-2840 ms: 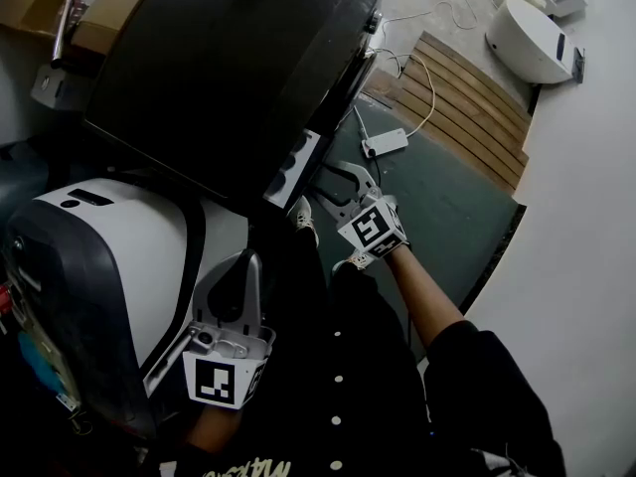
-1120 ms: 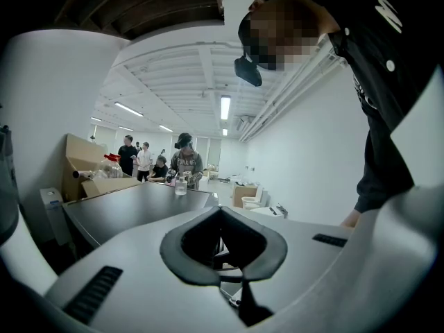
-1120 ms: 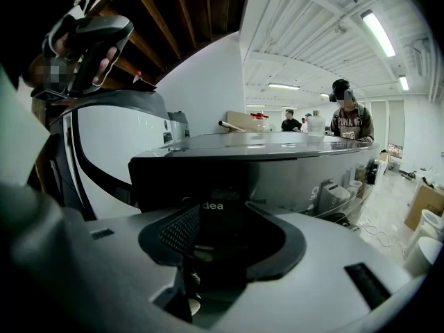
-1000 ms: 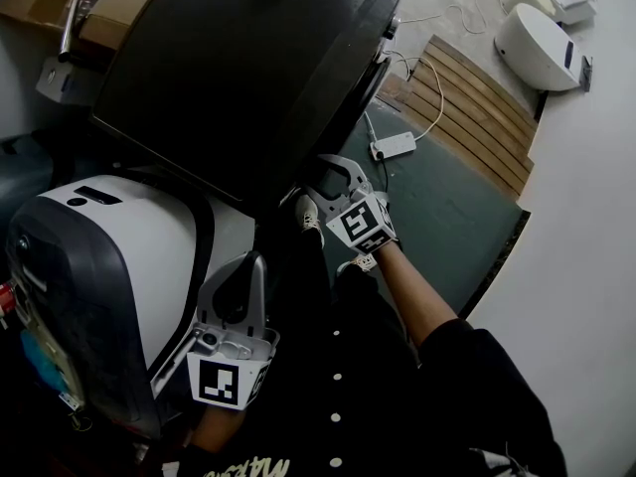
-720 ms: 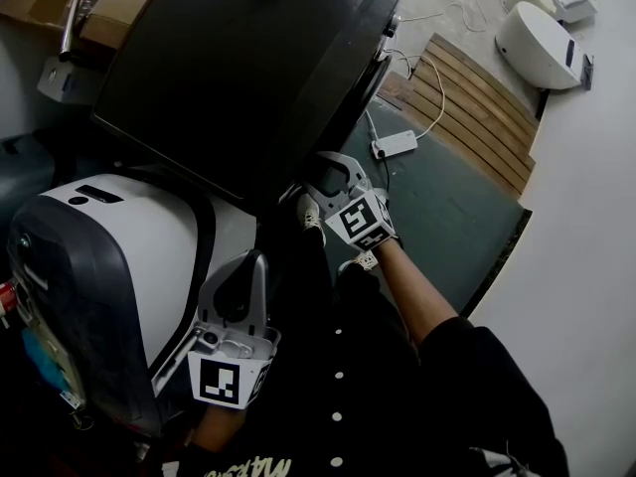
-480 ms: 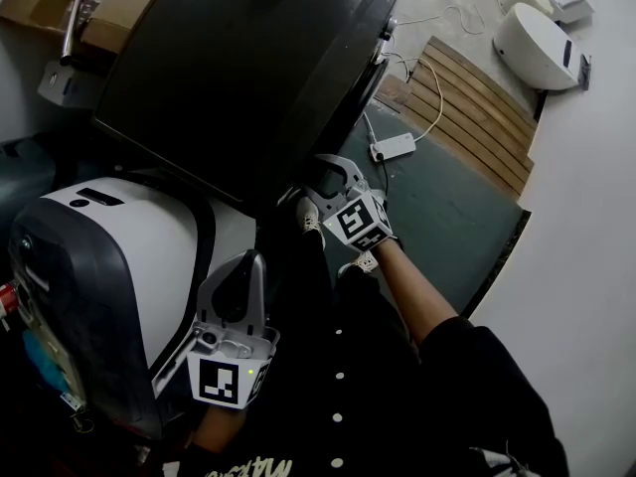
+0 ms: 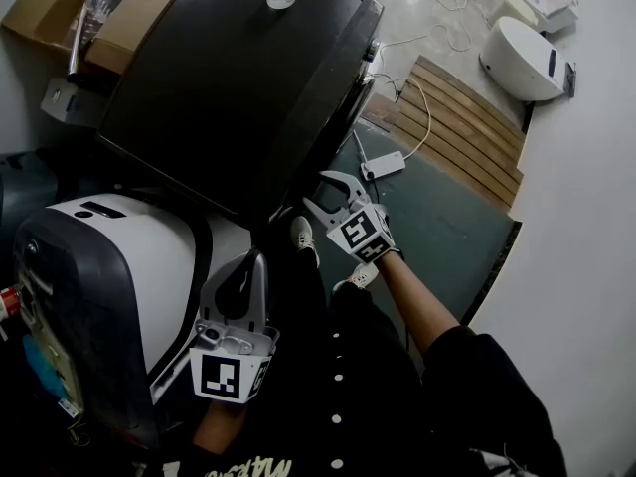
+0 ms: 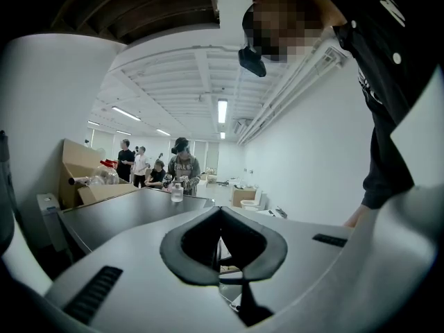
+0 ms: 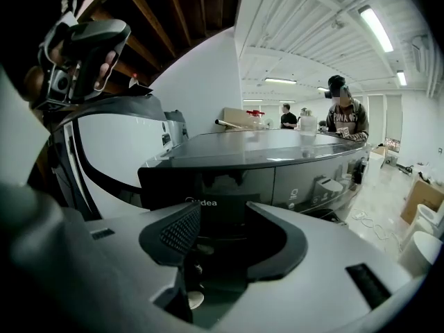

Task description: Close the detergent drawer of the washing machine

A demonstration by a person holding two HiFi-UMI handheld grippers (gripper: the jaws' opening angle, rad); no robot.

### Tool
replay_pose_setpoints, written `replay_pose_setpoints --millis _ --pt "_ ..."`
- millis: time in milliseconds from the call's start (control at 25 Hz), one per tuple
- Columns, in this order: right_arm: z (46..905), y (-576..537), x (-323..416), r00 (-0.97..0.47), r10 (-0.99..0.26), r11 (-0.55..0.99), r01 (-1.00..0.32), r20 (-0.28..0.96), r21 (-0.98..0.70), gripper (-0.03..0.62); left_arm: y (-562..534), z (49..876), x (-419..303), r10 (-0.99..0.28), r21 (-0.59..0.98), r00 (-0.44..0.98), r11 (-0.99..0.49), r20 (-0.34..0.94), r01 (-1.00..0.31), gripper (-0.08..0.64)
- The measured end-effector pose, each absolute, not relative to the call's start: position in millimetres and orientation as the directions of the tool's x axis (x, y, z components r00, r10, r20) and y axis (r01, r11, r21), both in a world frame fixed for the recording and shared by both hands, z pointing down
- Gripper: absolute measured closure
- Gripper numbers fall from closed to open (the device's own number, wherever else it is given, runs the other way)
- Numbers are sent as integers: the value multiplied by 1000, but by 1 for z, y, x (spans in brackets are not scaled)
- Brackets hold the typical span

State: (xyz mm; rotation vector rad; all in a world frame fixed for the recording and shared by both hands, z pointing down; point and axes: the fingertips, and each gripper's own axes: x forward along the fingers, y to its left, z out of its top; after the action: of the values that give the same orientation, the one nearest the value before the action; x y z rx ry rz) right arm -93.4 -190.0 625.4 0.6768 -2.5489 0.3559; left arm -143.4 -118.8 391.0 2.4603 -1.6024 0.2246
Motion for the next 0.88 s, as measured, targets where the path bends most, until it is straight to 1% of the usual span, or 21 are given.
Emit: replay_pose_setpoints --millis 120,400,480,600,720,880 --pt "610 -185 -75 -759 -418 839 -533 499 -107 388 -120 386 -138 -884 77 413 -406 218 -911 545" --pt "550 -181 -25 -739 -519 789 -608 429 -93 413 -128 375 -118 -876 75 449 -443 176 -893 545" --pt "529 -180 -11 -729 -559 766 -636 396 -92 459 -131 372 -114 -875 73 455 -450 162 -890 545" --pt "496 -177 10 -712 -621 732 -676 329 -83 480 -134 367 -106 -869 69 472 -467 150 -881 545" --pt "462 -175 34 -681 -685 686 -722 260 -83 526 -139 364 -99 -863 75 483 -477 147 -876 545" --pt "420 -173 67 -624 -755 619 -780 204 -93 543 -149 360 -92 -858 88 493 -485 141 -870 545"
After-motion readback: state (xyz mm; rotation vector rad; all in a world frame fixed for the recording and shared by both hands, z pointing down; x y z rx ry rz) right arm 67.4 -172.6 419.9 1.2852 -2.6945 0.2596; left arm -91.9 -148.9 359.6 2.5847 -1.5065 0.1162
